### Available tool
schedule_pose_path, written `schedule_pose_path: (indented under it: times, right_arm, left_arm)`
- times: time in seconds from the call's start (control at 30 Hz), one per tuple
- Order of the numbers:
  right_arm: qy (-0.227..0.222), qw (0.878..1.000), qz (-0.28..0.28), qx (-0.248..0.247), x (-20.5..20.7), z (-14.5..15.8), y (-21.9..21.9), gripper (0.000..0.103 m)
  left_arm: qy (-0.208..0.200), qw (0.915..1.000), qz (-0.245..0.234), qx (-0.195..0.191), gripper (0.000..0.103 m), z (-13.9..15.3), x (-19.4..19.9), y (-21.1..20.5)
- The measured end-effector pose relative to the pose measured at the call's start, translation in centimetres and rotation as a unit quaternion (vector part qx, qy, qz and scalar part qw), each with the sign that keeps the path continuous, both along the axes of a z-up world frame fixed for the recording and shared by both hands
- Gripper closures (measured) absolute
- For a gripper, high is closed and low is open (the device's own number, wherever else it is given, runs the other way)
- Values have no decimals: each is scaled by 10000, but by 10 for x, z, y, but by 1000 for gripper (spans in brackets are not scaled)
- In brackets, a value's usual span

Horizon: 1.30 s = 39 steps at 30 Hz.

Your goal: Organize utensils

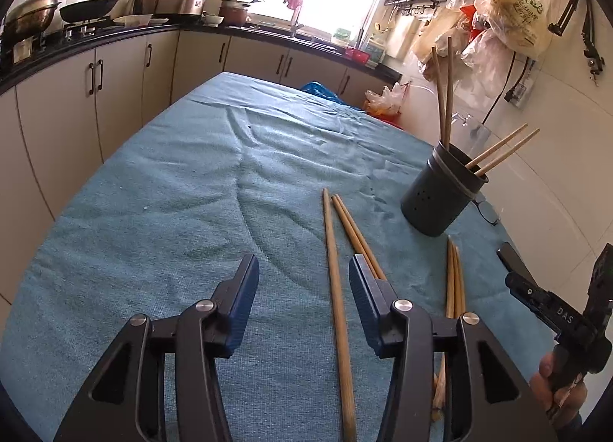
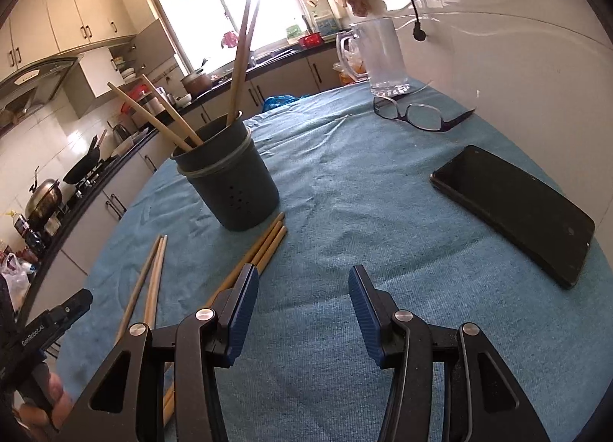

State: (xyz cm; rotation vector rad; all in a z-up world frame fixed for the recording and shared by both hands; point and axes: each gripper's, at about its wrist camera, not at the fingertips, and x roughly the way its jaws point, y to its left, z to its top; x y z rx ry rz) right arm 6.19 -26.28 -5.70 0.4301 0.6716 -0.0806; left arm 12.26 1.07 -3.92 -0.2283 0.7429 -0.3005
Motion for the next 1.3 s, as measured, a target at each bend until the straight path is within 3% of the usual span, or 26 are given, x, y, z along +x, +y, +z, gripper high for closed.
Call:
schedule_pose_path:
  times: [0.2,0.4,0.53,0.7,0.77,0.87,1.07,1.2,1.3]
  right_arm:
    - [-32,10000,-31,89,-1,-1,-3,50]
    - [60,9998,50,181,7,-4,-4,50]
    - [-7,9998,17,221,4,-4,-5,50]
    - [-15,9996,-18,264,3,-4,-7,50]
    - [-14,9997,-2,241,3,-4,-6,50]
    - [-19,9997,-15,254,3,-4,-6,50]
    - [73,9997,17,229,6,-5,-5,50]
    - [393,9989,190,142,16,-7,4,50]
    - [591,9974,328,252,27,-9,10,50]
  left_arm:
    - [99,9998,-40,-139,56,-3,3,4]
    - [395,9982,-146,-432,56,-9,11,7]
    - [616,9969,-267,-412,55,-11,18,1]
    - [834,9944,-643,23,55,-11,40,-33]
    - [933,9935,-563,343,55,-14,52,-45]
    - [1050,9916,-549,515,55,-19,68,-55]
    - [929,9908,-321,936,85,-20,85,-61]
    - [905,9941,-257,545,94,-23,85,-43]
    - [947,9946,-252,342,94,-24,86,-38]
